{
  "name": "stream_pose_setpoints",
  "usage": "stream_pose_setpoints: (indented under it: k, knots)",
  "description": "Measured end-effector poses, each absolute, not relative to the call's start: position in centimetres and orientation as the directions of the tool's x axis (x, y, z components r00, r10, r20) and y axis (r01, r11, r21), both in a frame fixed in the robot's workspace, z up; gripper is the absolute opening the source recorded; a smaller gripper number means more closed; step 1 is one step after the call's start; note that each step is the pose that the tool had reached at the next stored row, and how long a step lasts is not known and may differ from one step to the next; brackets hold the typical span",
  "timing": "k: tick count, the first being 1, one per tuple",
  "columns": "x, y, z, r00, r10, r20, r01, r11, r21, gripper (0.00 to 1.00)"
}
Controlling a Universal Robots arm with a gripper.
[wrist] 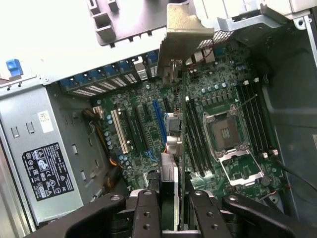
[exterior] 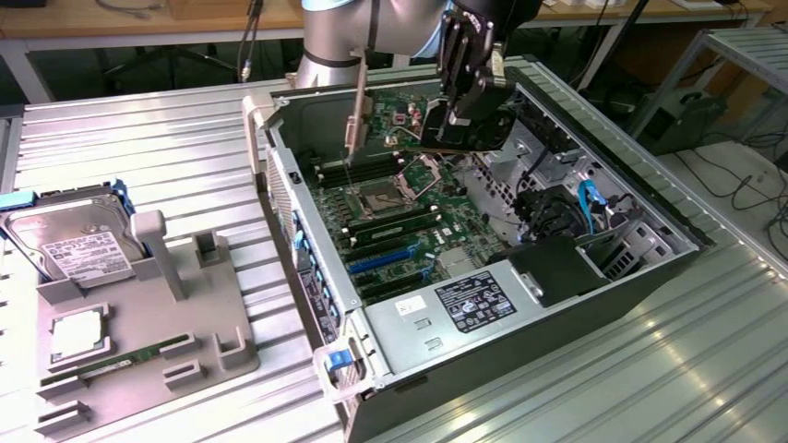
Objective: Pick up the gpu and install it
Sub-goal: 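Insert the gpu into the slot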
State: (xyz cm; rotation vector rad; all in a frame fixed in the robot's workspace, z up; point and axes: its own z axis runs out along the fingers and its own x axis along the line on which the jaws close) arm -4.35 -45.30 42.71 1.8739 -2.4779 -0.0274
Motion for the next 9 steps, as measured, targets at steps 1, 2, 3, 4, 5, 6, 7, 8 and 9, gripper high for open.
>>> stream_pose_setpoints:
  k: [1,2,3,4,5,6,7,8,9]
  knots:
    - [-4.35,-45.30,42.70,-0.264,-0.964,0.017,-0.964,0.264,0.035,0.27]
    - [-4.35,-45.30,42.68,-0.254,-0.967,0.017,-0.966,0.255,0.035,0.27]
    - [-4.35,-45.30,42.65,-0.241,-0.970,0.017,-0.970,0.241,0.034,0.27]
    - [-4.34,-45.29,42.60,-0.220,-0.975,0.017,-0.975,0.221,0.033,0.27]
    - [-4.34,-45.30,42.59,-0.206,-0.978,0.017,-0.978,0.206,0.033,0.27]
    - [-4.35,-45.30,42.58,-0.193,-0.981,0.017,-0.981,0.193,0.033,0.27]
    - [-4.35,-45.30,42.55,-0.179,-0.984,0.017,-0.983,0.179,0.033,0.27]
    - [-4.35,-45.29,42.53,-0.170,-0.985,0.017,-0.985,0.170,0.033,0.27]
    - [-4.34,-45.29,42.51,-0.161,-0.987,0.017,-0.986,0.161,0.033,0.27]
